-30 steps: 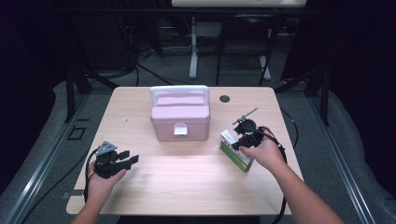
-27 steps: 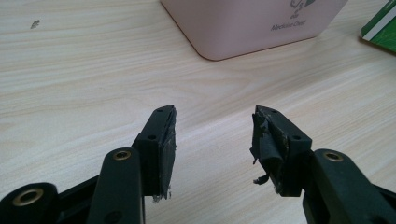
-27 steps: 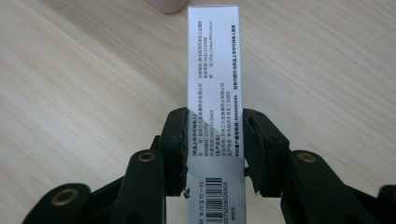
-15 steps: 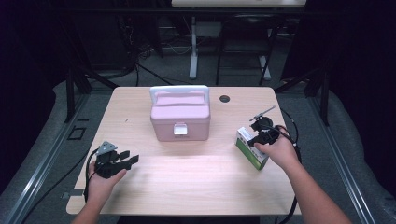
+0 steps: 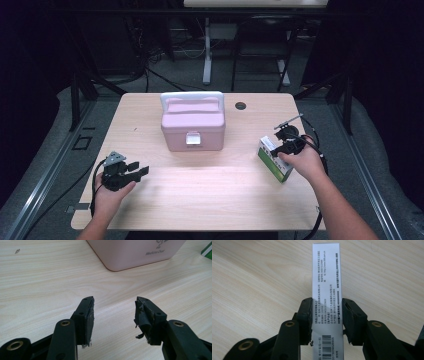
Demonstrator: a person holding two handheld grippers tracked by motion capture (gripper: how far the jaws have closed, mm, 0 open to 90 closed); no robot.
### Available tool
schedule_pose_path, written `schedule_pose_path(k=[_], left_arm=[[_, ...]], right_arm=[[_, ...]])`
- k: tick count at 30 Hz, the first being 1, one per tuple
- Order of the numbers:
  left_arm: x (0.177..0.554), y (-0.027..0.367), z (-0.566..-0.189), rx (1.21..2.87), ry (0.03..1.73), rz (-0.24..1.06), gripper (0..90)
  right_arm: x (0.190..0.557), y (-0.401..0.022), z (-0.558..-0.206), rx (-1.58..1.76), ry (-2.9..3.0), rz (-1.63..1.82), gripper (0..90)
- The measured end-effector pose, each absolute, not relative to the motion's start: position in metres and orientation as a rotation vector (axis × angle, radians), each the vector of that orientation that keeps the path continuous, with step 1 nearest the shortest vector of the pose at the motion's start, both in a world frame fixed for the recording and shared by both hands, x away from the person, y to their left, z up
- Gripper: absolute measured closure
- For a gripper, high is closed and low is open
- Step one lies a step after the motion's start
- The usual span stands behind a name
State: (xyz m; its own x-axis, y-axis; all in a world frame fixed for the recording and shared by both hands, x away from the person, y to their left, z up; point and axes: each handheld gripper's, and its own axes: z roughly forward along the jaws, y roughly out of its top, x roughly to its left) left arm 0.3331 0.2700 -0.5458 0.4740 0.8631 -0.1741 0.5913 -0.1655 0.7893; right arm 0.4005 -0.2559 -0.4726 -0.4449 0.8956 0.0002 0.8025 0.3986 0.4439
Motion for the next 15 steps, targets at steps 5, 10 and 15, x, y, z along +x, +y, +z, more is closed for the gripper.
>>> schedule_pose_path(k=[5,10,15], left_arm=[[0.333,0.270,-0.546,1.866,1.219,0.400,49.3],[0.333,0.270,-0.546,1.869,1.219,0.400,49.3],[0.333,0.270,-0.546,1.868,1.220,0.402,49.3]], right_arm=[[0.399,-0.255,-0.468,1.485,2.399,0.603,54.8],[0.392,-0.249,-0.456,1.434,2.340,0.670,54.2],[0.383,-0.239,-0.448,1.381,2.294,0.727,54.1]])
